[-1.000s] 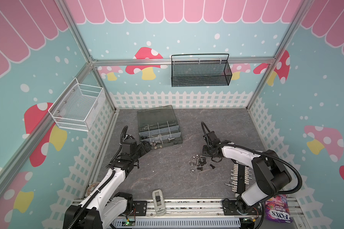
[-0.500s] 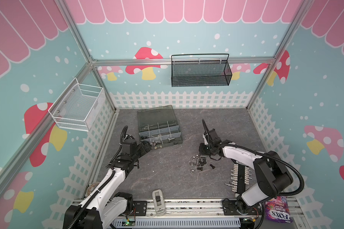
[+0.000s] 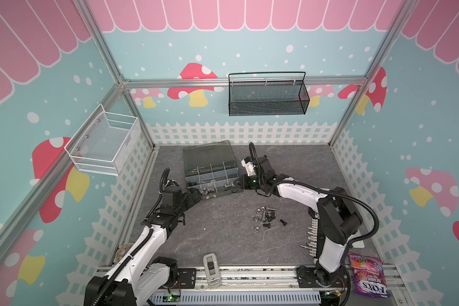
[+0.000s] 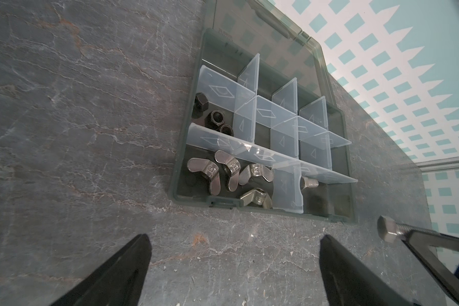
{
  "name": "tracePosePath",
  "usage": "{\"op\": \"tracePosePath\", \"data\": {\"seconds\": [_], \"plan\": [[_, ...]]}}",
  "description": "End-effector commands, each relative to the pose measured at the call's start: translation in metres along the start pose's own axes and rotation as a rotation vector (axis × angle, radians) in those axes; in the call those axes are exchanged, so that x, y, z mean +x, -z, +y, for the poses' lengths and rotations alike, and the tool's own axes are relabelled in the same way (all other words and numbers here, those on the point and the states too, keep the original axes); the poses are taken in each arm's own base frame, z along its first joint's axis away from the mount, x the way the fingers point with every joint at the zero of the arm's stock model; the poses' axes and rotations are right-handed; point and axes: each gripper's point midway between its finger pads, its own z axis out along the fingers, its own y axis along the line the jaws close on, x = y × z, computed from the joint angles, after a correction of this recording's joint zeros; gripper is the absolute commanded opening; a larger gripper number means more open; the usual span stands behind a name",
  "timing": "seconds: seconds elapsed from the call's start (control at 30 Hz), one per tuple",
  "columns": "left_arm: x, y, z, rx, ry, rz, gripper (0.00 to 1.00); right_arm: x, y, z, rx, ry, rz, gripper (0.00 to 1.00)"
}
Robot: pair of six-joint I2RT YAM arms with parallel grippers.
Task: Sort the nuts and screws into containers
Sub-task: 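Carry the silver bolt with the right gripper over the organizer, then lower the silver bolt into the same compartment and open the right gripper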
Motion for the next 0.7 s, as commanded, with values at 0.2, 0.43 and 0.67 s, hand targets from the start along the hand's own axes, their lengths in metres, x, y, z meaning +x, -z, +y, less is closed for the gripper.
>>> {"op": "tracePosePath", "data": {"seconds": [0.2, 0.43, 0.67], "plan": [[-0.006, 0.003, -0.004, 0.009, 0.007, -0.008, 1.00, -0.003, -0.048, 0.018, -0.038, 0.049, 0.049, 0.06], [-0.006, 0.003, -0.005, 0.013, 0.006, -0.006, 1.00, 0.008, -0.077, 0.013, -0.028, 0.046, 0.098, 0.08], [-0.008, 0.004, -0.005, 0.010, 0.004, -0.014, 1.00, 0.019, -0.095, 0.002, -0.017, 0.023, 0.147, 0.10]]}}
